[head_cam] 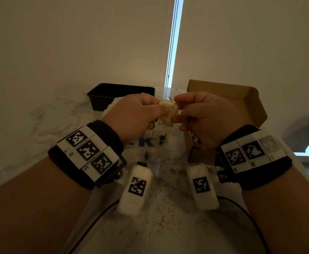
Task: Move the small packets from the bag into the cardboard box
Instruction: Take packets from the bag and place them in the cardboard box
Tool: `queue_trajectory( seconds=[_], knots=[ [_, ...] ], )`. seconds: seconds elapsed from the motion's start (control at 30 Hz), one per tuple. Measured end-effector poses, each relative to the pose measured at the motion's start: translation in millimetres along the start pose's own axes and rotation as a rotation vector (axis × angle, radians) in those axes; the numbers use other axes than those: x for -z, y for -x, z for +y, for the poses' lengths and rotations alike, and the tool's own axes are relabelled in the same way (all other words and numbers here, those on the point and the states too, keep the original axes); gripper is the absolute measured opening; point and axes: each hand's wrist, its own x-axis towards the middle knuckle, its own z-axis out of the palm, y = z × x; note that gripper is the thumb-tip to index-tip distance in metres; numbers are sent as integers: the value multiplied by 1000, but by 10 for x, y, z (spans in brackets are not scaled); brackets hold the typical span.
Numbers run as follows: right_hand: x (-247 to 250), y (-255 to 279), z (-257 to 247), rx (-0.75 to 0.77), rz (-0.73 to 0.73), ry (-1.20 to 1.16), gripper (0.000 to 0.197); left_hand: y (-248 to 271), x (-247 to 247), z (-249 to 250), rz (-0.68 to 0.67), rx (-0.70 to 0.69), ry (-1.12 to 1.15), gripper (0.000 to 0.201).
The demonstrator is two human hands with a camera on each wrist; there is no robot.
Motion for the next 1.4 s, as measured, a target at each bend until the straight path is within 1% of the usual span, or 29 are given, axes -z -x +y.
queue_trajectory(
  seconds=[0.13,0.23,0.3,0.37,0.4,0.47,0.6,0.7,0.8,0.87,0.93,1.0,1.13,1.23,1.3,1.4],
  knots=[
    [10,-20,36,-18,-79,146,23,-14,12,-17,-25,44,145,21],
    [9,-28,49,-20,-59,164,13,-18,14,-38,-30,51,139,18],
    [-1,-24,54,-21,-32,158,5,-21,6,-50,-23,44,124,21],
    [-5,-27,56,-22,-14,150,7,-31,-1,-58,-21,40,107,26],
    [-6,-26,53,-26,-11,146,7,-30,-6,-58,-24,38,109,24],
    [-4,-26,48,-38,-10,140,6,-25,-12,-50,-43,36,130,14],
    [1,-26,51,-49,-29,120,5,-38,-14,-65,-9,29,127,19],
    [-1,-24,57,-44,-58,119,10,-52,-21,-86,29,39,102,20],
    [-2,-27,64,-27,-60,147,18,-61,-24,-93,31,58,155,16],
    [-9,-23,63,-14,-46,167,15,-57,-29,-85,22,58,168,15],
    [-7,-21,63,-17,-24,172,9,-47,-30,-80,15,63,183,20],
    [24,-11,54,-24,-1,143,8,-44,-25,-84,15,78,200,25],
    [133,15,-39,-17,49,76,20,-43,-27,-79,41,146,279,33],
    [268,37,-144,4,94,19,24,-41,-34,-69,78,184,322,38],
    [382,76,-199,3,120,44,26,-39,-36,-63,81,189,331,36],
    [585,148,-284,-9,222,163,32,-29,-43,-39,70,222,400,37]
  ],
)
